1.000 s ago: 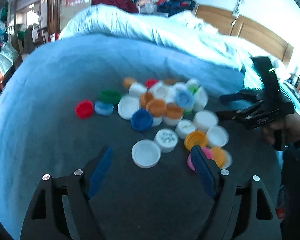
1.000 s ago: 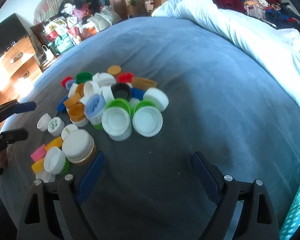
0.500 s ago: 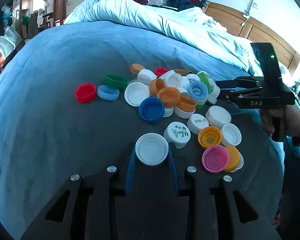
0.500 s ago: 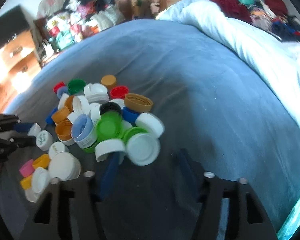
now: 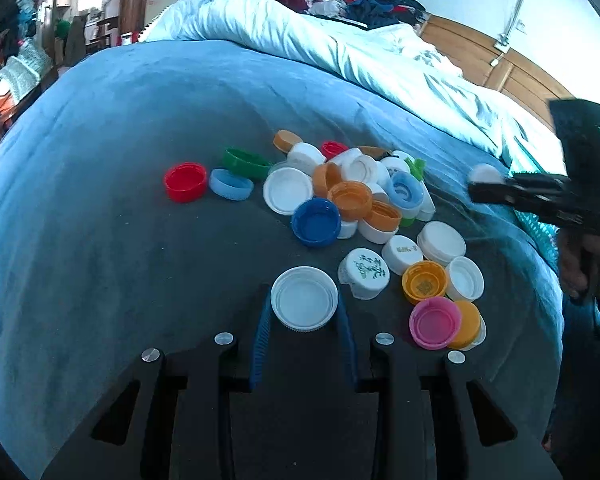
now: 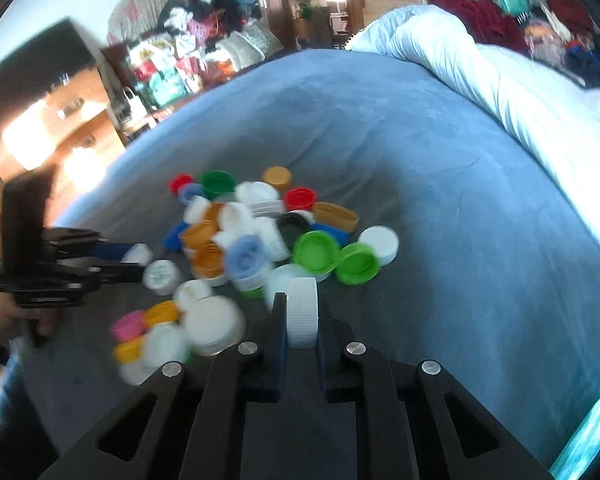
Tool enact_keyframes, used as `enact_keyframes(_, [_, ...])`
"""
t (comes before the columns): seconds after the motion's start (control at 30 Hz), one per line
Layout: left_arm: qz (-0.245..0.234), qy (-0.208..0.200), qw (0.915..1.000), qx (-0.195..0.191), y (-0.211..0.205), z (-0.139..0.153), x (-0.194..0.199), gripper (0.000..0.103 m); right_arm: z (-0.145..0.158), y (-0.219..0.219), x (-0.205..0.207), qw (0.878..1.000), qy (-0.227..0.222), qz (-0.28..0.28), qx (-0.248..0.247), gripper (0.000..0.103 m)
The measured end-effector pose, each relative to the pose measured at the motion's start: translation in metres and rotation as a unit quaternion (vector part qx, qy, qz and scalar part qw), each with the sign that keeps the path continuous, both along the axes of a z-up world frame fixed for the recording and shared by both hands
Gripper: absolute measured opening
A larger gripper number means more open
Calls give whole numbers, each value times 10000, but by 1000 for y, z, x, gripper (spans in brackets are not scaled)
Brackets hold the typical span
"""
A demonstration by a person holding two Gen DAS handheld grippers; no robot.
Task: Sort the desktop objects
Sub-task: 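Carry the white cap in the left gripper over the basket while the right gripper carries its cap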
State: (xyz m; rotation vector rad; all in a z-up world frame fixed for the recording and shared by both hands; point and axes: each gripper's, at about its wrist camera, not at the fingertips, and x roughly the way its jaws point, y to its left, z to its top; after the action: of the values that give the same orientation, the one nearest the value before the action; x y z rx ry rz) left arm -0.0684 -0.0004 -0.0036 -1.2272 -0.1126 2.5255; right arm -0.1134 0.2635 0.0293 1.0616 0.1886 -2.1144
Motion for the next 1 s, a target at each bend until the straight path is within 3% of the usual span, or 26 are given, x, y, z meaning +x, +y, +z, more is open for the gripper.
enact_keyframes(0.2, [286,305,9986,329,-3,22,18,27,21,5,34,9994,90,-314,138,13])
enact_keyframes(0.27, [394,333,9983,252,7,35,26,27,30,7,44,9987,183,-415,239,13])
enact_keyframes(0.5, [215,733,9970,108,82,104,48,27,72,31,65,9941,618,-769,451,13])
enact_keyframes(0.63, [108,747,9971,79,122,132,42,27,101,61,73,9881,906,-1141,490,13])
enact_keyframes(1.0, [-465,729,9958,-302,231,165,22,27,160,169,80,9647,1355,-2205,490,13])
